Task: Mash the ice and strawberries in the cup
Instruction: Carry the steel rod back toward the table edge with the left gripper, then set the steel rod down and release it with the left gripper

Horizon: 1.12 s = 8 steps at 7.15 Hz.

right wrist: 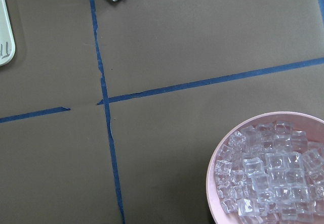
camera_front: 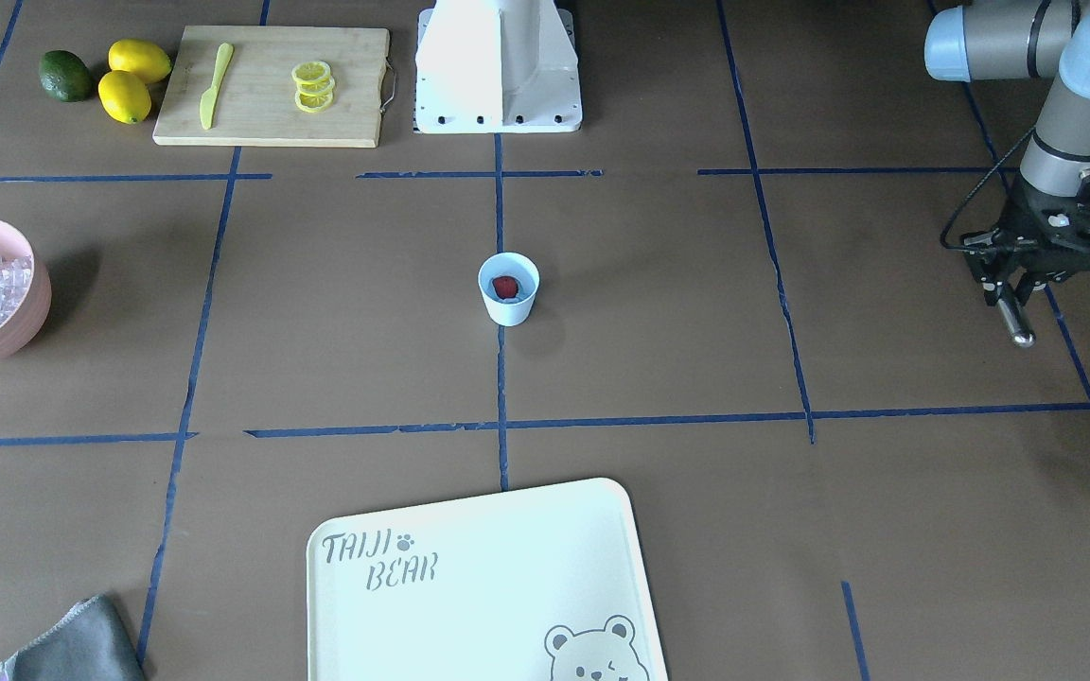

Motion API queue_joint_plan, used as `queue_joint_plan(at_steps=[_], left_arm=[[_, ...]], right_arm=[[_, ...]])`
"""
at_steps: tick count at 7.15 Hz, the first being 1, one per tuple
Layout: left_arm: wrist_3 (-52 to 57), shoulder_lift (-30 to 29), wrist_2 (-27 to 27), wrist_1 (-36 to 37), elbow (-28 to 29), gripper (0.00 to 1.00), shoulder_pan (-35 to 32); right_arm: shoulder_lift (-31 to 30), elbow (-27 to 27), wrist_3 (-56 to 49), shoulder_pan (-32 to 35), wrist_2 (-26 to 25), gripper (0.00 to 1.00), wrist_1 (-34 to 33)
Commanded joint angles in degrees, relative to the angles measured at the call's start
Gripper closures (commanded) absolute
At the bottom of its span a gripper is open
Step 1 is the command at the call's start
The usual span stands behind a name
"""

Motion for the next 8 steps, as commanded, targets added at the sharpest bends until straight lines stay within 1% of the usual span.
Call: queue_joint_plan(at_steps=[1, 2, 5, 7, 8], left_arm=[[0.1, -0.5, -2.1, 10.4, 1.6, 1.0, -0.2], [0.0, -0.8, -4.4, 10.4, 4.6, 1.0, -0.1], [-0.5, -3.8, -4.9, 8.0, 13.6, 1.0, 0.0], [0.1, -4.5, -4.9, 7.6, 16.6, 1.0, 0.0], [-0.2, -4.5, -5.0, 7.6, 16.6, 1.0, 0.0]], right_arm=[[-0.1, -0.2, 0.0, 0.0, 0.0, 0.0, 0.0], [-0.1, 0.0, 0.0, 0.0, 0.0, 0.0, 0.0], [-0.2, 0.0, 0.0, 0.0, 0.0, 0.0, 0.0], [-0.2, 0.1, 0.0, 0.0, 0.0, 0.0, 0.0], [-0.2, 0.1, 0.0, 0.0, 0.0, 0.0, 0.0]])
